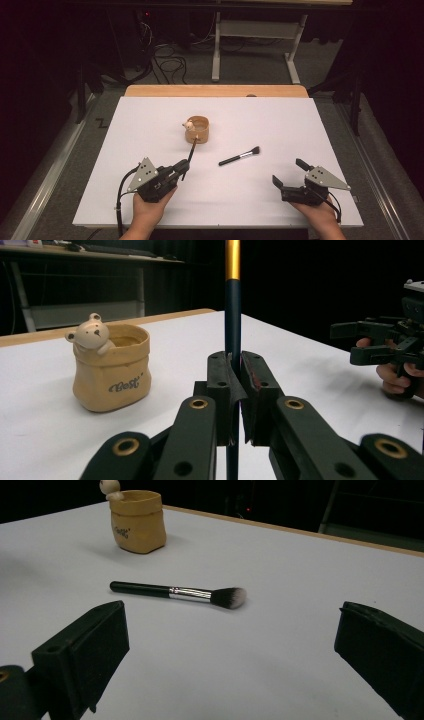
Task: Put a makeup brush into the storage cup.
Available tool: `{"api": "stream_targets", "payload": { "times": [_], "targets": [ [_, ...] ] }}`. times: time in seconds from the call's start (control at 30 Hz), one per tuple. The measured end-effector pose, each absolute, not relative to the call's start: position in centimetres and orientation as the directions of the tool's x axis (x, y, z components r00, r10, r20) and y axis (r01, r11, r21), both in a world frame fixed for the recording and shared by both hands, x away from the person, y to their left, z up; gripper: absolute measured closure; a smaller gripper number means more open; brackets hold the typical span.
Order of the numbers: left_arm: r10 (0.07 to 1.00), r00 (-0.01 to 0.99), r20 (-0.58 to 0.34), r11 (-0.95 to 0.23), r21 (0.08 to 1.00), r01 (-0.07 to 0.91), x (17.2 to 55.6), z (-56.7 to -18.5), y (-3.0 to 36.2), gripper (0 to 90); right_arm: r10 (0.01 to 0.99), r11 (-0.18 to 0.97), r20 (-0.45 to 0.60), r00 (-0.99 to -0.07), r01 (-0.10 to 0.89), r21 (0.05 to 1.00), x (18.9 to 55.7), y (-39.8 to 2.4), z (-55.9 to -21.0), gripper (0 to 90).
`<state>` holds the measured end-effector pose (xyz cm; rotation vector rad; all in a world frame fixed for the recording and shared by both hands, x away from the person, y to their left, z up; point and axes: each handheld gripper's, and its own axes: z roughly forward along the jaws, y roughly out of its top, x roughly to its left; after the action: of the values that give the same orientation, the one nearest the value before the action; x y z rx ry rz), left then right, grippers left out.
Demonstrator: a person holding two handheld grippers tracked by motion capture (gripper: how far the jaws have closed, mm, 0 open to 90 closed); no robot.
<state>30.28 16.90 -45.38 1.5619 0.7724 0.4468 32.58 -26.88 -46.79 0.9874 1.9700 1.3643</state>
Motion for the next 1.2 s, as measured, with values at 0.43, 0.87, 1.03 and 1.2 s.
{"api": "stream_targets", "payload": {
  "times": [0.43, 0.87, 1.03, 1.2],
  "targets": [
    [0.682, 0.717, -0.145, -0.008, 0.978, 0.206, 30.1, -45.6, 16.4, 84.0, 0.761, 0.219, -0.02, -0.648, 0.228, 0.949, 32.6, -24.2, -45.0, 7.2],
    [0.688, 0.711, -0.146, -0.003, 0.979, 0.204, 30.2, -45.6, 16.6, 84.0, 0.734, 0.247, -0.063, -0.676, 0.179, 0.953, 34.3, -20.9, -42.1, 8.9],
    [0.683, 0.715, -0.147, -0.002, 0.979, 0.203, 30.2, -45.7, 16.6, 84.0, 0.724, 0.261, -0.082, -0.685, 0.162, 0.951, 34.7, -19.5, -41.3, 9.0],
    [0.676, 0.723, -0.142, -0.004, 0.981, 0.196, 30.1, -45.8, 16.5, 83.9, 0.703, 0.266, -0.094, -0.705, 0.138, 0.954, 35.0, -18.0, -41.1, 8.9]
  ]
}}
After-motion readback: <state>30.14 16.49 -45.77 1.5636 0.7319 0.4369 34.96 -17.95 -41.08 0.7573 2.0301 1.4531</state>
